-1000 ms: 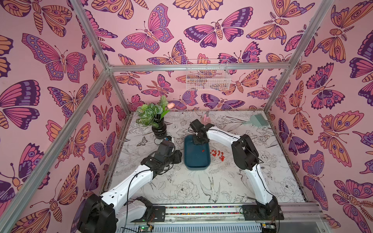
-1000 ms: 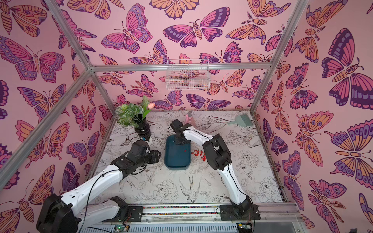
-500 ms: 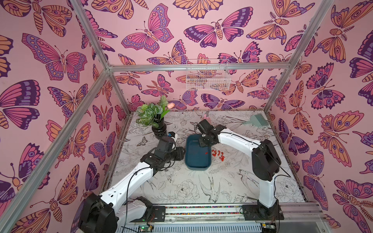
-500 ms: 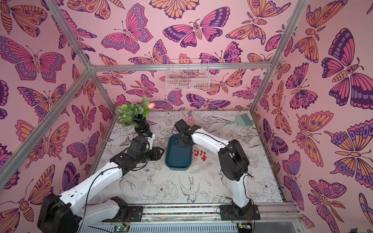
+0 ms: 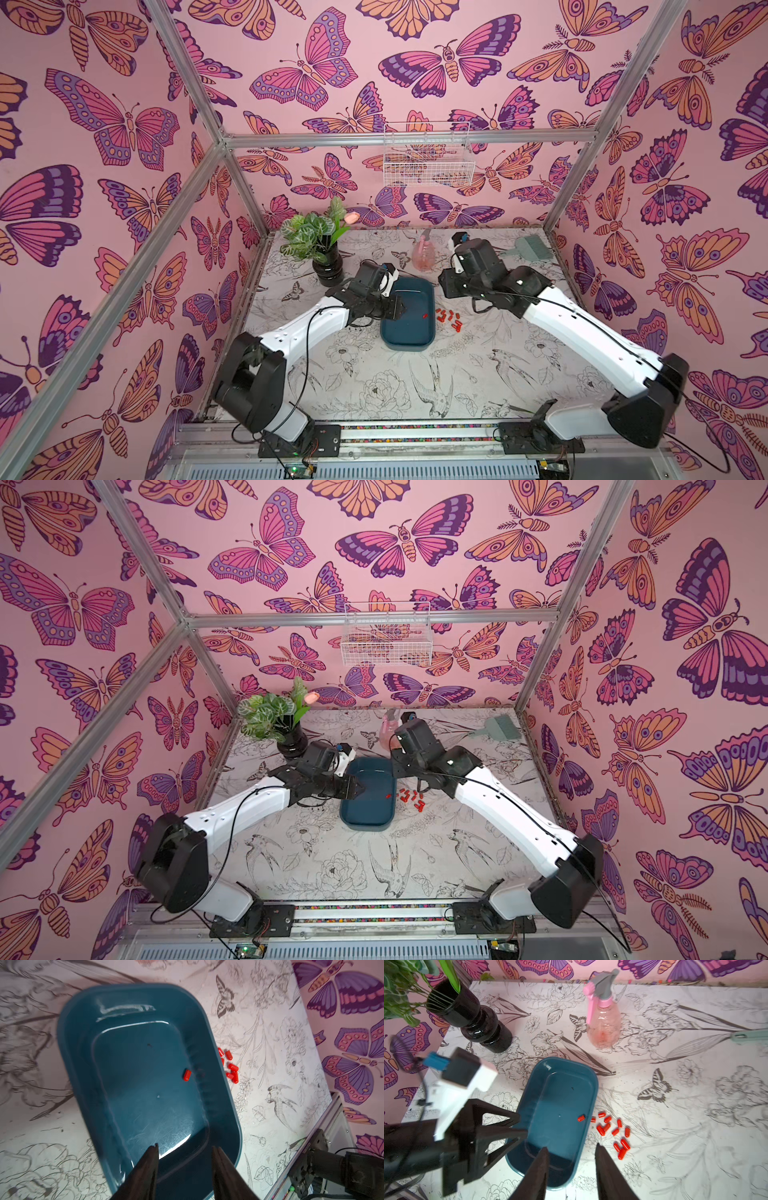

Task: Take the screw protection sleeves out of the storage box
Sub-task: Pick up the screw protection sleeve from the storage box.

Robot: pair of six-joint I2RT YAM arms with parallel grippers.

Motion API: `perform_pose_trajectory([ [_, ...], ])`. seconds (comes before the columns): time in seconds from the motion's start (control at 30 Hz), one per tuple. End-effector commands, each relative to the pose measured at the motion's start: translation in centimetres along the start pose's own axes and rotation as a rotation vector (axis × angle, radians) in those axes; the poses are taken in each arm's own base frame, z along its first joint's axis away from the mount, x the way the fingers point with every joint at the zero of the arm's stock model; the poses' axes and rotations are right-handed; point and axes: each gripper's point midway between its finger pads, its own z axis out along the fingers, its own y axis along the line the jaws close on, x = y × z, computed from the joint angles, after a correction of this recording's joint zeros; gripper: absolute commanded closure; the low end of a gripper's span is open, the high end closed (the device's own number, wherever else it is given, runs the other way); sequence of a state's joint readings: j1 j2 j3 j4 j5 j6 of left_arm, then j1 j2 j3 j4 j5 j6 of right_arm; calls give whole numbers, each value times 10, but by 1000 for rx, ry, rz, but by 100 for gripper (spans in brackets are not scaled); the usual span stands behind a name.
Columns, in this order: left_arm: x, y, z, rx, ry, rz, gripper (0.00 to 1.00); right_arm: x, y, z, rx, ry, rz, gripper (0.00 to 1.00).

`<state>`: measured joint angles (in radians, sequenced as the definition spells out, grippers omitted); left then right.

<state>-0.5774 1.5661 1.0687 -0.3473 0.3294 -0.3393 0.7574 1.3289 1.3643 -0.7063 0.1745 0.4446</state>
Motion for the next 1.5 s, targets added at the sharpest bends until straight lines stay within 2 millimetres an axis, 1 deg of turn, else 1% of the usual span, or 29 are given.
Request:
perform_pose_trajectory([
  [0.0, 11, -13, 14, 34, 74, 58, 54, 8, -43, -29, 96, -17, 35, 57],
  [0.1, 14, -13, 26, 3, 94, 82, 55, 18, -71, -48, 125, -20, 76, 57],
  [0.2, 13, -12, 36, -22, 105, 95, 55, 32, -94, -60, 153, -7, 110, 56],
  [0.33, 11, -11, 50, -49, 119, 110, 54, 45, -110, -69, 173, 6, 135, 56],
  [0.47, 6, -7, 64, -85, 124, 124, 54, 53, -118, -77, 187, 9, 139, 56],
  [0.6, -3, -7, 75, -105, 118, 145, 54, 60, -127, -83, 206, 26, 134, 56],
  [0.83, -14, -10, 88, -114, 111, 166, 54, 68, -139, -95, 233, 25, 138, 56],
  [0.93, -14, -13, 95, -114, 117, 180, 54, 70, -142, -96, 235, 23, 146, 56],
  [1.2, -6, -15, 108, -131, 143, 209, 55, 73, -146, -97, 238, 25, 153, 56],
  [1.47, -1, -10, 119, -157, 162, 227, 57, 75, -146, -98, 237, 25, 154, 56],
])
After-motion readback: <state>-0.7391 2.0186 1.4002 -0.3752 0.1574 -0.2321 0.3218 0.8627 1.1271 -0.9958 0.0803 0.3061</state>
